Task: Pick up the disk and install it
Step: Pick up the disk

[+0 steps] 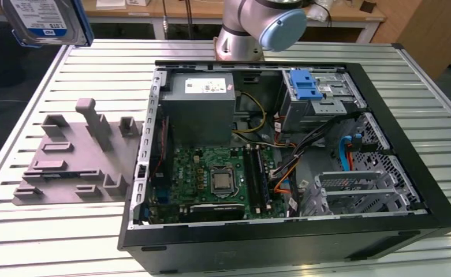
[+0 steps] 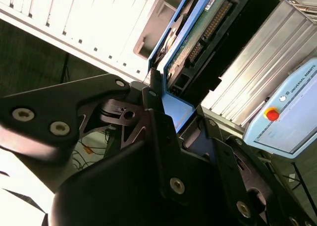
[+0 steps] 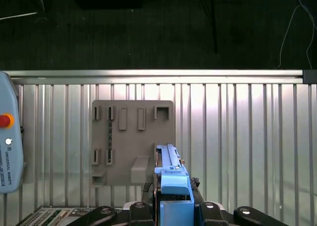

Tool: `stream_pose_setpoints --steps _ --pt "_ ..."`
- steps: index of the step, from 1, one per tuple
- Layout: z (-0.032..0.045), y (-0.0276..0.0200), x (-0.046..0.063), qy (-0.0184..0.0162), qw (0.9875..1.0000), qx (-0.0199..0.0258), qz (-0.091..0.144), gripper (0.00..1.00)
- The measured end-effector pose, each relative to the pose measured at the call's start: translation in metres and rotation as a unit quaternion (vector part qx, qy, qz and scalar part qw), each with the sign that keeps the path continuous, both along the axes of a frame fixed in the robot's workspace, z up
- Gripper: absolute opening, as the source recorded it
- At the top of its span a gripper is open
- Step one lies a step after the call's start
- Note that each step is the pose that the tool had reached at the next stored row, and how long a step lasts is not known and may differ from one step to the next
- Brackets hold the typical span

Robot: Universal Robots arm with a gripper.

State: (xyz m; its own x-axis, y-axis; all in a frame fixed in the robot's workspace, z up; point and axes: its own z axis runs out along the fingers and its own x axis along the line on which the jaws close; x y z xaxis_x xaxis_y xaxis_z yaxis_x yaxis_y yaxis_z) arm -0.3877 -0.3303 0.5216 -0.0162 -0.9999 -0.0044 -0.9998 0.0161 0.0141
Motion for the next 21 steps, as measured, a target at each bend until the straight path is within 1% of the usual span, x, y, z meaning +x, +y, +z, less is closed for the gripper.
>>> stream_pose_setpoints --steps 21 --pt "0.0 0.0 0.017 0.0 1.0 0.0 0.0 0.36"
